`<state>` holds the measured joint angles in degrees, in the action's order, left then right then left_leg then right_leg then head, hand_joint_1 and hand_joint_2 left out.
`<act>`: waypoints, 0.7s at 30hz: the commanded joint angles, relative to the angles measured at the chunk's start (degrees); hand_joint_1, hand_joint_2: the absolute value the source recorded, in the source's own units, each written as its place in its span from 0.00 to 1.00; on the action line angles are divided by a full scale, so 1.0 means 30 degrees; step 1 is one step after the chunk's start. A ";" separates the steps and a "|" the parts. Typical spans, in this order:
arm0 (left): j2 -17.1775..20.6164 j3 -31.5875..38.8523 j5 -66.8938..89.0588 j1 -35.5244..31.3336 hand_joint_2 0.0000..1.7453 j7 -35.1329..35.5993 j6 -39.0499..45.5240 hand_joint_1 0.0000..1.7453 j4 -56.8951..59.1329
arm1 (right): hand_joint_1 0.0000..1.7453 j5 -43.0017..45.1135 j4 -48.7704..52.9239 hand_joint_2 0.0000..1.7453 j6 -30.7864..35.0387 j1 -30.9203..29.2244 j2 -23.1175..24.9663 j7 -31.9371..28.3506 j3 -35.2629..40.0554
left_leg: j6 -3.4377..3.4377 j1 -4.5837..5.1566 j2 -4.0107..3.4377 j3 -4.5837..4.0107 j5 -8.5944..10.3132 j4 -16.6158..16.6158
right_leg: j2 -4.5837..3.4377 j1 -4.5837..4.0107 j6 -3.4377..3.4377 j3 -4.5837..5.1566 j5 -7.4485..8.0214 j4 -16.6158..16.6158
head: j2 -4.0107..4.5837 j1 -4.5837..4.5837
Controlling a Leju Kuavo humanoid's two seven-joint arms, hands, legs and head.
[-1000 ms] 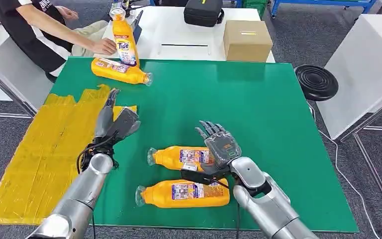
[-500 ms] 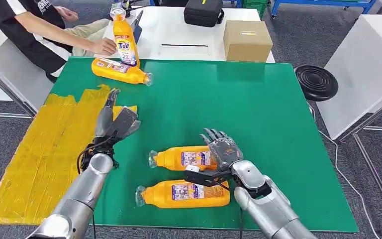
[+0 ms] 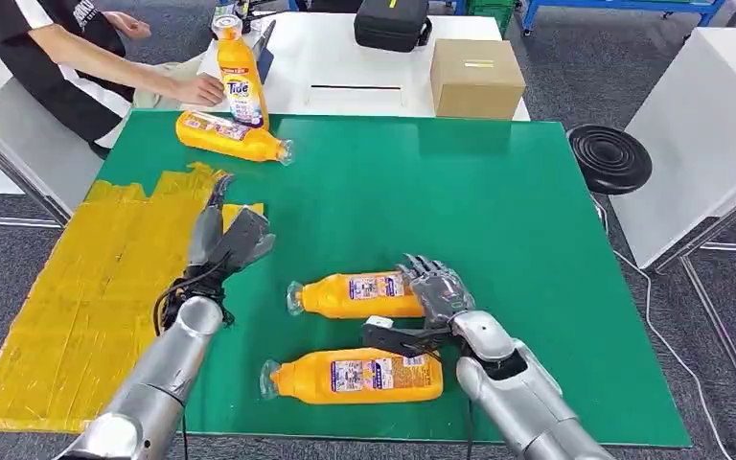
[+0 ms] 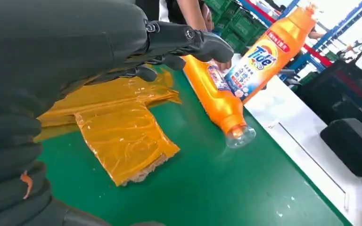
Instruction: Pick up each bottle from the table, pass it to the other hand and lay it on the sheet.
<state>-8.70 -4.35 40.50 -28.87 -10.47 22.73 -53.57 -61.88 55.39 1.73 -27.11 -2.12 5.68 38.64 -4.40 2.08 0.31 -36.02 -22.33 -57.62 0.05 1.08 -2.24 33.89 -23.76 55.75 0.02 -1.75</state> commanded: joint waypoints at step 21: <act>-0.0074 -0.0595 -0.0274 -0.0705 1.00 0.0037 0.0329 0.00 0.1612 | 0.91 0.0677 -0.6200 1.00 0.0219 -0.2398 0.1028 -0.0749 -0.0902 | 0.0133 -0.0035 0.0005 0.0071 -0.0003 0.0023 | 0.0010 -0.0025 0.0053 -0.0083 0.0001 -0.0040 | 0.0000 0.0000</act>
<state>-9.57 -5.57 40.17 -29.01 -10.78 23.52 -52.26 -59.82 45.33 2.36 -31.59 -0.39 3.89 36.26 -4.39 2.08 0.31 -36.01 -22.30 -57.62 0.05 1.09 -2.24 33.87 -23.75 55.76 0.02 -1.75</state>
